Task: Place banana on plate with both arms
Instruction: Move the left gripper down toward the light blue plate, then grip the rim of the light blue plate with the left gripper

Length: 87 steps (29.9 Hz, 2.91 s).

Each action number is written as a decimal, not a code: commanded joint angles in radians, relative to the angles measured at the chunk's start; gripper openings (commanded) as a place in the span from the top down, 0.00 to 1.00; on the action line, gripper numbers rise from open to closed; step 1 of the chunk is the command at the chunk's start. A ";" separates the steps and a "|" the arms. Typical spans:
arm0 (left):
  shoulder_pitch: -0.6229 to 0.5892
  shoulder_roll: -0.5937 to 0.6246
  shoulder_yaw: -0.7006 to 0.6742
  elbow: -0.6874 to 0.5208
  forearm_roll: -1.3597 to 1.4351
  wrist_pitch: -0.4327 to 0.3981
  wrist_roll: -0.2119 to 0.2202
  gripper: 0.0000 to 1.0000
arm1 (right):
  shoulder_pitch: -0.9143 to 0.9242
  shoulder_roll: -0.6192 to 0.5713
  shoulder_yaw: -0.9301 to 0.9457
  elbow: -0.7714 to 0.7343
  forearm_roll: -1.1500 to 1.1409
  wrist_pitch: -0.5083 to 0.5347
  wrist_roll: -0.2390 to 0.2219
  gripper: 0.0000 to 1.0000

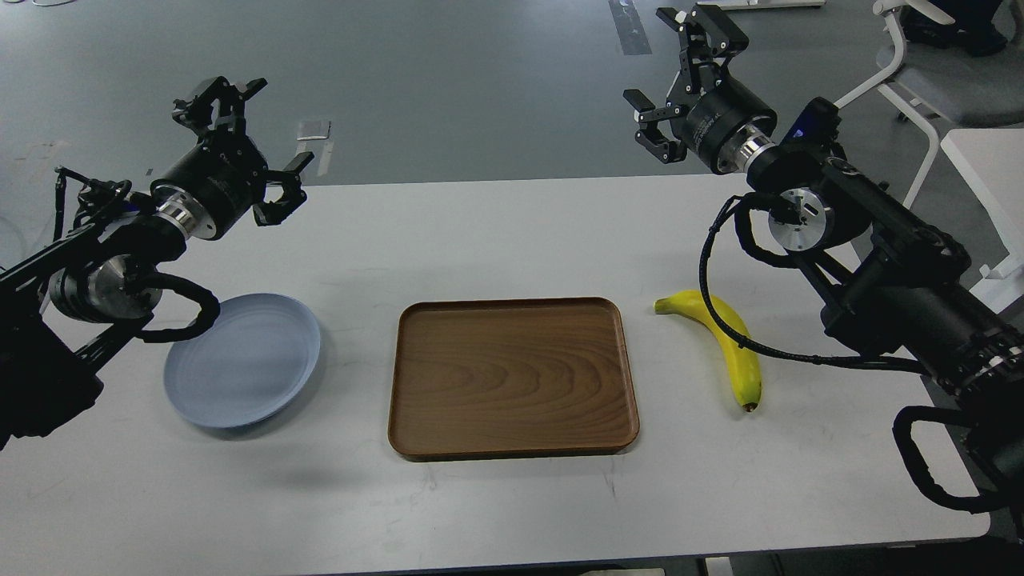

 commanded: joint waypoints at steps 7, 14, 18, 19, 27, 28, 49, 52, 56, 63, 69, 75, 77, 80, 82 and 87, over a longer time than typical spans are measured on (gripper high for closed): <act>-0.005 0.002 0.012 -0.044 0.601 0.225 0.004 0.02 | 0.000 -0.005 -0.004 0.000 -0.001 -0.048 -0.003 0.00; -0.002 0.100 0.139 -0.130 1.301 0.347 0.000 0.02 | -0.002 -0.011 0.002 0.003 0.002 -0.052 -0.003 0.00; 0.008 0.175 0.263 -0.133 1.627 0.524 -0.002 0.02 | 0.000 -0.009 0.000 0.003 0.002 -0.059 -0.003 0.00; 0.013 0.197 0.293 -0.134 1.646 0.543 -0.005 0.02 | 0.000 -0.008 -0.001 0.003 0.002 -0.059 -0.003 0.00; 0.097 0.330 0.486 -0.129 1.610 0.585 -0.112 0.02 | -0.002 -0.014 0.002 0.002 0.002 -0.063 -0.003 0.00; 0.108 0.329 0.485 -0.129 1.600 0.585 -0.112 0.02 | -0.002 -0.015 0.002 0.000 0.002 -0.063 -0.003 0.00; 0.211 0.293 0.489 0.067 1.350 0.572 -0.137 0.02 | -0.016 -0.035 -0.004 -0.003 0.002 -0.066 -0.002 0.00; 0.237 0.264 0.489 0.125 1.350 0.577 -0.152 0.02 | -0.016 -0.034 -0.004 -0.003 0.002 -0.069 -0.002 0.00; 0.266 0.194 0.489 0.245 1.349 0.577 -0.157 0.02 | -0.016 -0.034 -0.006 -0.003 0.000 -0.082 -0.003 0.00; 0.274 0.177 0.489 0.265 1.349 0.572 -0.189 0.04 | -0.016 -0.031 -0.010 -0.006 0.000 -0.082 -0.003 0.00; 0.280 0.168 0.489 0.268 1.343 0.568 -0.189 0.43 | -0.017 -0.031 -0.010 -0.006 0.000 -0.097 -0.002 0.00; 0.278 0.169 0.489 0.268 1.343 0.560 -0.186 0.56 | -0.022 -0.034 -0.010 -0.006 0.000 -0.105 -0.002 0.00; 0.278 0.171 0.489 0.268 1.343 0.559 -0.187 0.56 | -0.022 -0.034 -0.010 -0.006 0.000 -0.105 -0.002 0.00; 0.278 0.171 0.489 0.268 1.343 0.557 -0.189 0.67 | -0.023 -0.031 -0.012 -0.006 0.000 -0.115 -0.002 0.00; 0.280 0.171 0.489 0.268 1.343 0.558 -0.189 0.68 | -0.025 -0.028 -0.012 -0.006 0.000 -0.120 -0.002 0.00; 0.280 0.172 0.489 0.268 1.343 0.557 -0.189 0.69 | -0.023 -0.026 -0.012 -0.006 0.000 -0.126 -0.002 0.00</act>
